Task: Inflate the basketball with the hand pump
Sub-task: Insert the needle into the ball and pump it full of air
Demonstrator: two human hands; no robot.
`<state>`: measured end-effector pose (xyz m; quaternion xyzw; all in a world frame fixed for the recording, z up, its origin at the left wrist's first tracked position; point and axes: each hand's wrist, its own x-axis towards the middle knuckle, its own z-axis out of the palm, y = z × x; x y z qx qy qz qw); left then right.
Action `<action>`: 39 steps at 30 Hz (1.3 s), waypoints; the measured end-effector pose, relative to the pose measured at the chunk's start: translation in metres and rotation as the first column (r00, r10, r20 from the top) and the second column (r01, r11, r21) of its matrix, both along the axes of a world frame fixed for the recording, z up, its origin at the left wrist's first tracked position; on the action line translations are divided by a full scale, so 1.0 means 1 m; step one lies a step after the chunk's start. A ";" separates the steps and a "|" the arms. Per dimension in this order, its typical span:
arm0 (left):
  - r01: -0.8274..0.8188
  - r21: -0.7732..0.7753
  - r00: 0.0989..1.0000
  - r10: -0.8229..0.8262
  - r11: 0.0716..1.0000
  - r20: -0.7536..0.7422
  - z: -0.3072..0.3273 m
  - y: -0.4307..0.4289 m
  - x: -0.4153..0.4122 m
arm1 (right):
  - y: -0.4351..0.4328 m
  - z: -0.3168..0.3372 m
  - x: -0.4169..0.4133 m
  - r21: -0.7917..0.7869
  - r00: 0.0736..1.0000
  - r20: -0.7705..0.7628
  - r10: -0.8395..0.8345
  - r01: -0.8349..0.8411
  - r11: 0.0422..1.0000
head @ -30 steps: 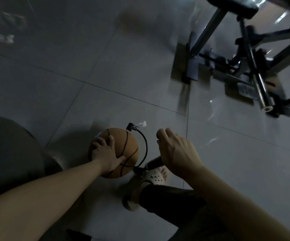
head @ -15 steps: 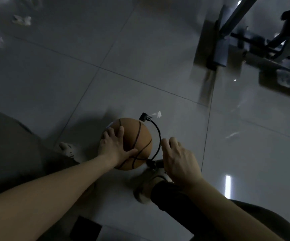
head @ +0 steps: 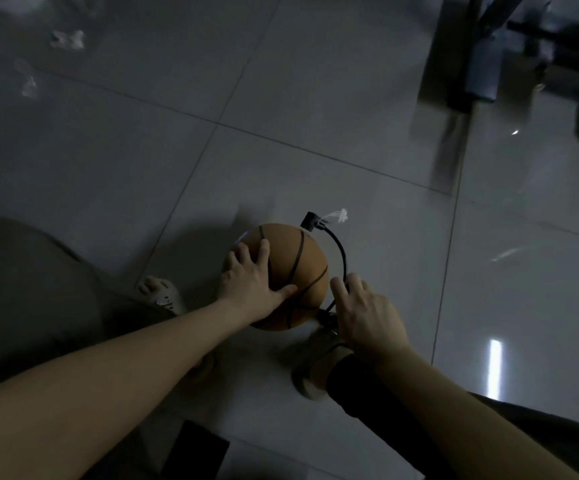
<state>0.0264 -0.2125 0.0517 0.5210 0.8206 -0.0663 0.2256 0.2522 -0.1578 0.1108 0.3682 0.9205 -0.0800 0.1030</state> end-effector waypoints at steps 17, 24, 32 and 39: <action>-0.025 -0.107 0.985 0.043 0.994 0.169 0.019 0.007 0.024 | -0.014 0.160 0.016 0.196 0.990 -0.104 -0.092 0.111 0.974; -0.040 -0.096 0.983 0.057 0.995 0.173 0.019 0.006 0.021 | -0.043 0.116 0.026 0.172 0.999 -0.030 -0.010 0.015 0.985; -0.075 -0.096 0.986 0.088 0.993 0.143 0.016 0.011 0.034 | -0.024 0.072 0.023 0.140 0.998 -0.020 -0.061 0.063 0.988; -0.092 -0.078 0.965 0.109 0.993 0.237 0.017 0.014 0.028 | -0.006 0.019 0.005 0.044 0.994 0.055 -0.090 0.087 0.995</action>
